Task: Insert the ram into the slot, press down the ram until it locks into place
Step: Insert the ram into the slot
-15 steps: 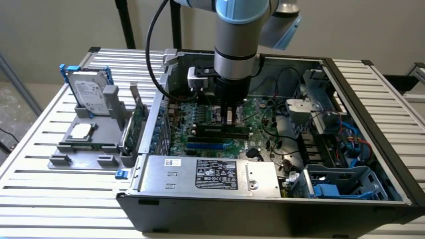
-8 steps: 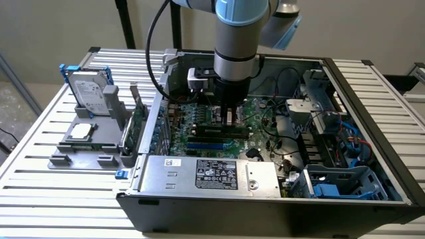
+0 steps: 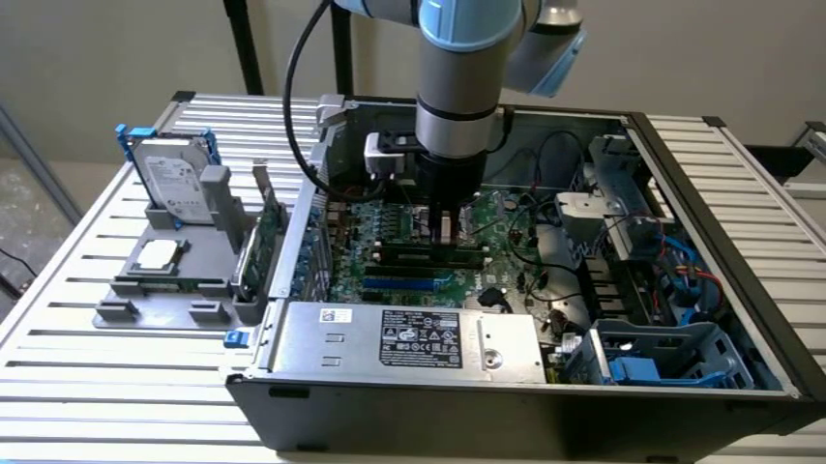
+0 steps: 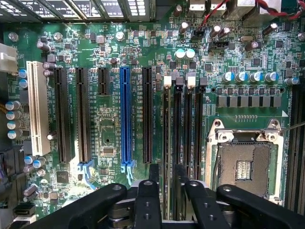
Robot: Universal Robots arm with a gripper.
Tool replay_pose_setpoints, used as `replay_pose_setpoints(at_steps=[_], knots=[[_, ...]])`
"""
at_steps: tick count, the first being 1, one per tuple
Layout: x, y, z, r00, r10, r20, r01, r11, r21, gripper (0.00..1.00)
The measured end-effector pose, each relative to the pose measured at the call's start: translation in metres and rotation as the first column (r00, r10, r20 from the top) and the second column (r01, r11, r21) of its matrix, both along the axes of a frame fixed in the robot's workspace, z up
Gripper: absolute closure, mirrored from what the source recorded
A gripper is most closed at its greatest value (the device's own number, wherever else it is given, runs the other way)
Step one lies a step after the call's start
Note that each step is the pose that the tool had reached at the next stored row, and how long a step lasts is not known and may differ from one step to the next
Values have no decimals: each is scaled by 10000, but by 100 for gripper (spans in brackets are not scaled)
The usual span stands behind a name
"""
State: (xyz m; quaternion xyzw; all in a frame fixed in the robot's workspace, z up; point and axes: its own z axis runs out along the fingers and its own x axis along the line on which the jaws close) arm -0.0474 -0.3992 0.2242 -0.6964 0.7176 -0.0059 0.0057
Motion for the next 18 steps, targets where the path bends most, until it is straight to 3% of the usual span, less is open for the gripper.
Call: replay_pose_setpoints(at_steps=[9,10,12,18], knots=[[0,0,334,10000,0,-2,0,10000,-3,74],[0,0,351,10000,0,-2,0,10000,-4,74],[0,0,354,10000,0,-2,0,10000,-2,87],[0,0,355,10000,0,-3,0,10000,-2,89]])
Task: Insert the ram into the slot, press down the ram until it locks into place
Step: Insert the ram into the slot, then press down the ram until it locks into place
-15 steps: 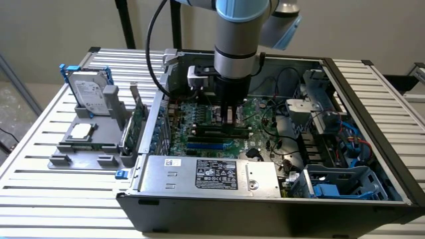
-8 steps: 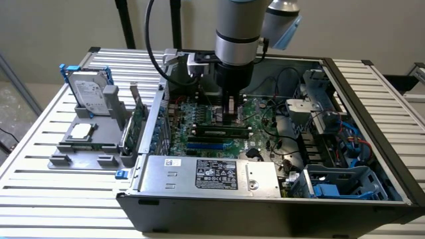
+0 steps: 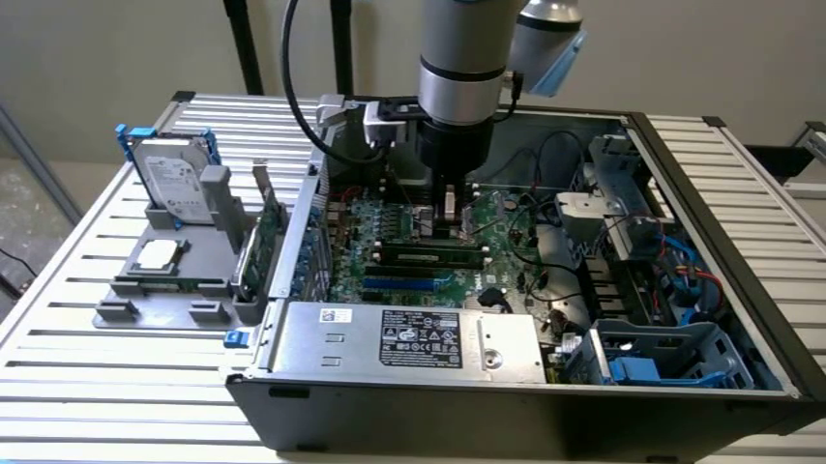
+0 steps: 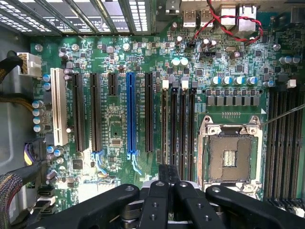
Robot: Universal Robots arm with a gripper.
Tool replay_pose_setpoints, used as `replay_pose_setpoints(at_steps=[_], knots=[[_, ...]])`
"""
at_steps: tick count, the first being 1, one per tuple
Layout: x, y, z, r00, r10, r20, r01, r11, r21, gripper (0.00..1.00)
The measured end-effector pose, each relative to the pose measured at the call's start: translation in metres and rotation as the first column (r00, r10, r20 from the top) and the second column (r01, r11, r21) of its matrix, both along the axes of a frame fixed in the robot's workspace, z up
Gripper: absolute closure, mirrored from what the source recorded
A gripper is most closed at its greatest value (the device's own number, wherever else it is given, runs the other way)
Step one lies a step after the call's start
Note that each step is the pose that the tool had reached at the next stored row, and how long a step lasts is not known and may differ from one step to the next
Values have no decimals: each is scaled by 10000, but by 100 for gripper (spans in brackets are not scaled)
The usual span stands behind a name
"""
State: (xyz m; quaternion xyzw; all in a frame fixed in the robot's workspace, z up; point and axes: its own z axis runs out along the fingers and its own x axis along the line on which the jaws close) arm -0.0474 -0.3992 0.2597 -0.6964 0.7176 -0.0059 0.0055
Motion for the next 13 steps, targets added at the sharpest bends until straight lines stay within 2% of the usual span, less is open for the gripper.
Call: replay_pose_setpoints(at_steps=[13], knots=[[0,0,-6,10000,1,-14,-1,10000,-1,89]])
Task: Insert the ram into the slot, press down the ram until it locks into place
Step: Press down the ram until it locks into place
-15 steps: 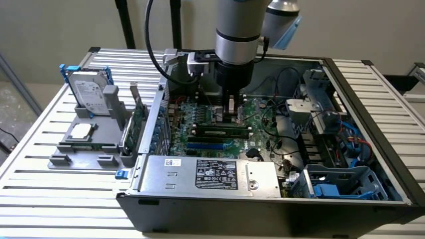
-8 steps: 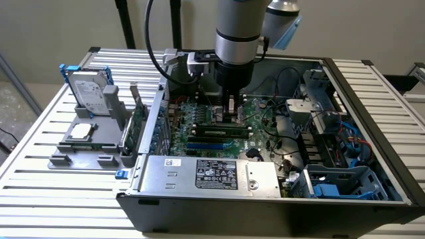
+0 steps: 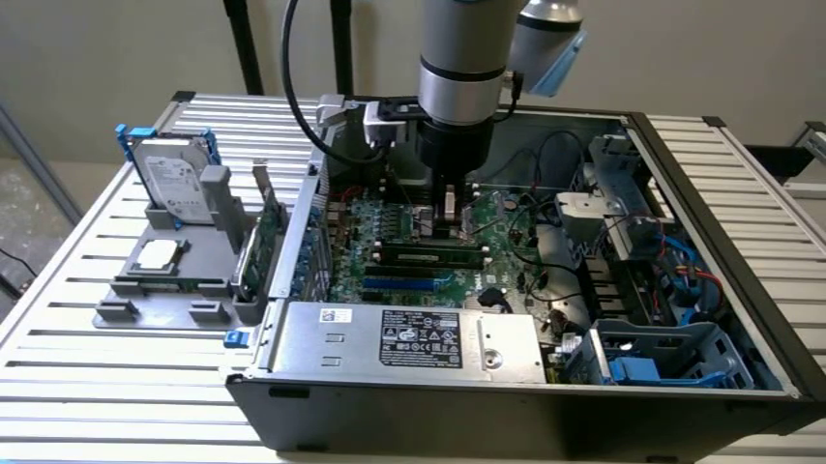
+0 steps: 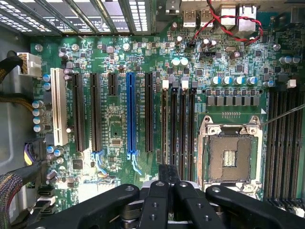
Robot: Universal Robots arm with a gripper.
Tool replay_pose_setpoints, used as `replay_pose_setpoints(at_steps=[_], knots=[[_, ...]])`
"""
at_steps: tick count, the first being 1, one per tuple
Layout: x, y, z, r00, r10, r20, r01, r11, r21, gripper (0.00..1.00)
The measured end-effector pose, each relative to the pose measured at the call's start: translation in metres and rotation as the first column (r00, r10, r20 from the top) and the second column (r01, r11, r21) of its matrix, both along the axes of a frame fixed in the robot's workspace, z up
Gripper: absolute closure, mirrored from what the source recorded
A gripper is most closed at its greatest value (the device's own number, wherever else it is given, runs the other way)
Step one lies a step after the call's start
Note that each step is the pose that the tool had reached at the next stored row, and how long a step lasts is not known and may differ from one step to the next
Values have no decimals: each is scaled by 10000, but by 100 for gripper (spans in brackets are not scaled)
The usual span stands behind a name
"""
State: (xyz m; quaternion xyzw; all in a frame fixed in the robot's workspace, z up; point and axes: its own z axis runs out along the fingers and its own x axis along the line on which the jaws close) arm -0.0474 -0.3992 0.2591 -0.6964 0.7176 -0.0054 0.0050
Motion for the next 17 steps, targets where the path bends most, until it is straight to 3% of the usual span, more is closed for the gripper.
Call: replay_pose_setpoints(at_steps=[2,4,7,17], knots=[[0,0,-21,10000,-1,-40,1,10000,0,89],[0,0,-40,9999,-1,-128,1,10000,0,89],[1,0,-75,9998,-1,-206,1,10000,1,89],[17,1,-219,9995,-1,-306,1,10000,1,89]])
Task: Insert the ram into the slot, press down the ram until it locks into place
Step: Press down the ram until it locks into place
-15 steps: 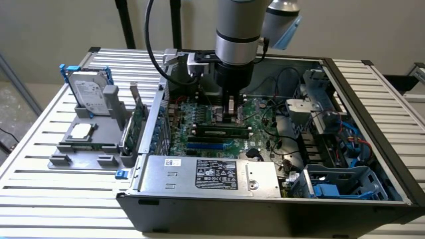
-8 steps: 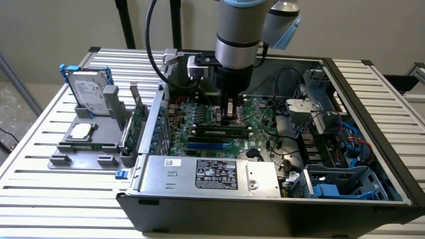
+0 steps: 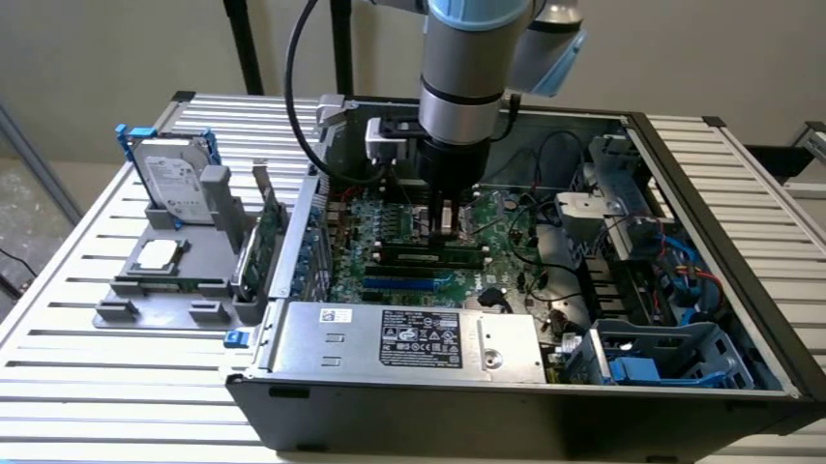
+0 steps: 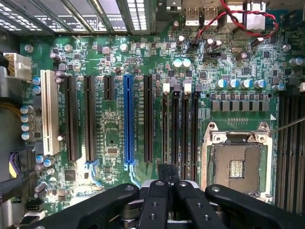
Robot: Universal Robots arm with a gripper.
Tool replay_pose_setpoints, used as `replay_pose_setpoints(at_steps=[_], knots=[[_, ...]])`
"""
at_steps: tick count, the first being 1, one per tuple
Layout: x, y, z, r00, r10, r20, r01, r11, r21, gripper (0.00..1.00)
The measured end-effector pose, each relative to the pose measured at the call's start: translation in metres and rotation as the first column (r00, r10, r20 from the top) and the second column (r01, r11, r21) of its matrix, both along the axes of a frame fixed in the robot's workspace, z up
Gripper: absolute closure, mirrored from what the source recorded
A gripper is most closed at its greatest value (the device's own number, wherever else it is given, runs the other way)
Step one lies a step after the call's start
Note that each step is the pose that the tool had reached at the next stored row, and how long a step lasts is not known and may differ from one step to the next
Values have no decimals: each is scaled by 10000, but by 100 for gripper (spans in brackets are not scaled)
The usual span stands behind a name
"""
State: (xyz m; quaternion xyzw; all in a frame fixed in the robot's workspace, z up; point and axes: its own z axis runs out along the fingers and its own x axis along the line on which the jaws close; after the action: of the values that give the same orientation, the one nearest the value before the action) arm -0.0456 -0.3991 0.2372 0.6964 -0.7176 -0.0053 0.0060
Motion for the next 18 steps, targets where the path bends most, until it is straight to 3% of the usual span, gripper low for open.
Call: replay_pose_setpoints(at_steps=[13,15,18], knots=[[0,-1,-99,10000,0,-6,0,10000,-6,89],[3,2,-63,10000,0,-31,0,10000,18,89],[19,0,78,10000,0,-91,0,10000,2,89]])
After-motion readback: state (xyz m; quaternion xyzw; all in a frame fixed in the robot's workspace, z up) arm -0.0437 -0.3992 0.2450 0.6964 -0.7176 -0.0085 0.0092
